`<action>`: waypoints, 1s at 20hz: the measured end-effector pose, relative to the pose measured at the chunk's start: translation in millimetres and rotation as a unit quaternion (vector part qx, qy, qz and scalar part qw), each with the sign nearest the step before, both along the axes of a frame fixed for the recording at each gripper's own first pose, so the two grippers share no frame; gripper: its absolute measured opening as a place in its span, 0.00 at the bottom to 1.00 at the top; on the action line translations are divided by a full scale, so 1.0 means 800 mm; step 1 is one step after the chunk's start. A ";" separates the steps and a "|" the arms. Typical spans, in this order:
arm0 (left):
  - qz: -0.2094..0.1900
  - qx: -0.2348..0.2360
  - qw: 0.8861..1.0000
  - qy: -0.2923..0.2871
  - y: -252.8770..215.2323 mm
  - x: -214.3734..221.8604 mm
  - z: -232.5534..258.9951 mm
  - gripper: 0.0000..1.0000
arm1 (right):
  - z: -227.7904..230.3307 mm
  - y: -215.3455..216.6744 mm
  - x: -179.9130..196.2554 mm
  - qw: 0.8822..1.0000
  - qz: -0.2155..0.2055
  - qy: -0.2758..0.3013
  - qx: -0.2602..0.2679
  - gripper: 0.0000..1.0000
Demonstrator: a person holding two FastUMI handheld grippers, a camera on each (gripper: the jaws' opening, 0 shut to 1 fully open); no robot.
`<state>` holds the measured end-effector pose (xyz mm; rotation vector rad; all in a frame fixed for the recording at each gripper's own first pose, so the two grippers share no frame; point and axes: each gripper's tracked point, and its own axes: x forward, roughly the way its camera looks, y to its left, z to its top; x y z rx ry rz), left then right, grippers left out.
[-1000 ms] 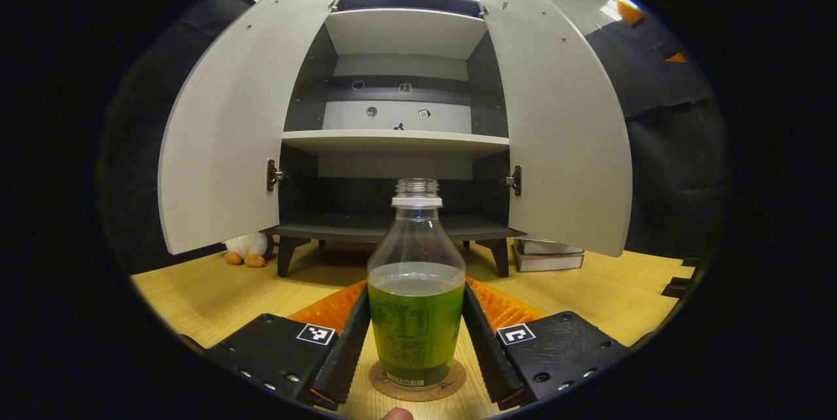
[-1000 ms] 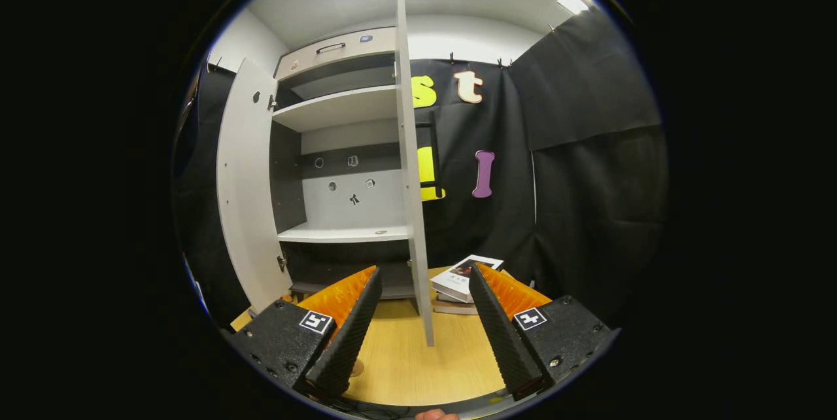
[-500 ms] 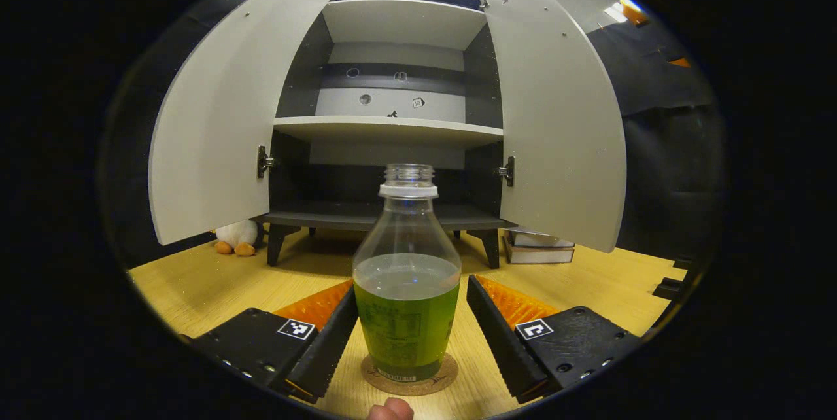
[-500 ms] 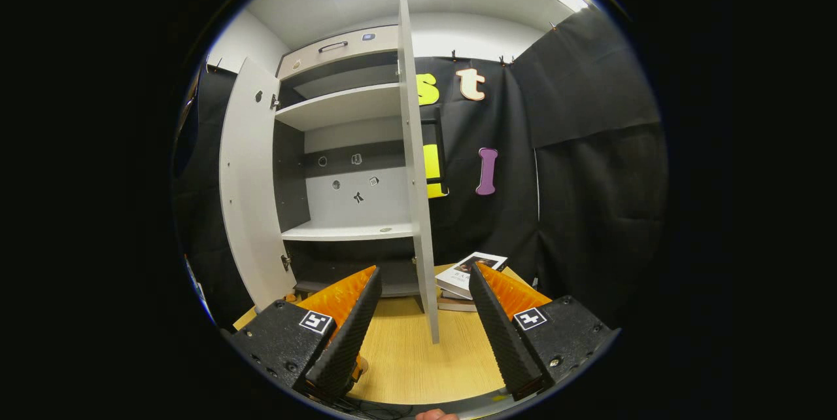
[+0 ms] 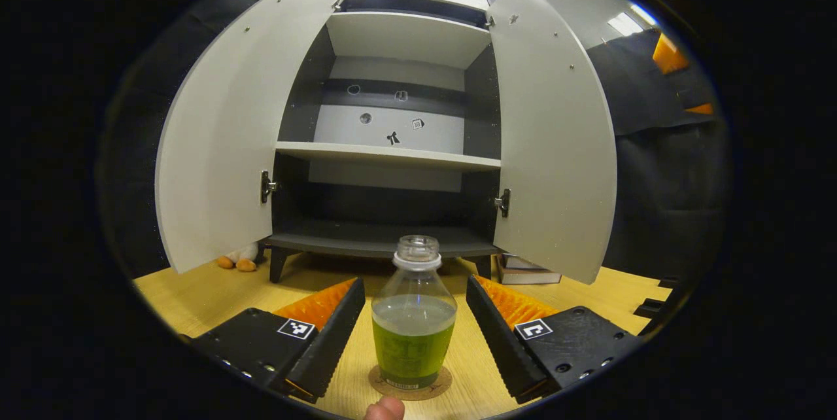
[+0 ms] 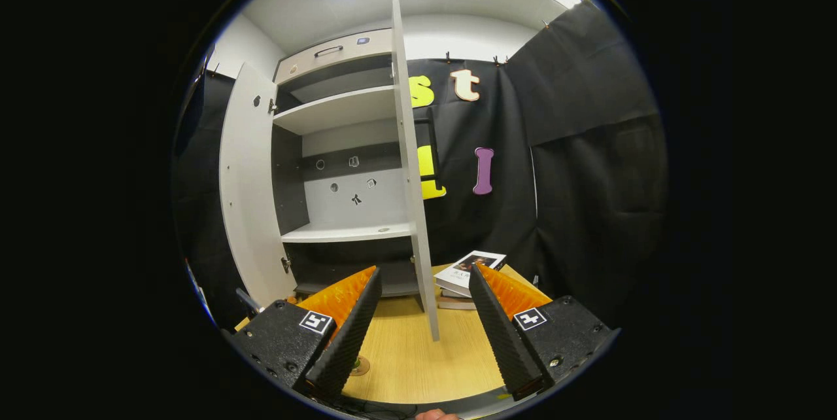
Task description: Grasp the bottle in the cabinet with the left hand and place it on the coaster, then close the right door with the right hand and the left door with the left hand.
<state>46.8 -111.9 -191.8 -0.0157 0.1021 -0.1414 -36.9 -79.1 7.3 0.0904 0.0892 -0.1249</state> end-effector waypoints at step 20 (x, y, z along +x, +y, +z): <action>-0.002 -0.057 0.998 -0.014 0.049 -0.043 0.199 0.99 | 0.000 0.018 0.024 0.996 0.045 -0.068 0.031 0.83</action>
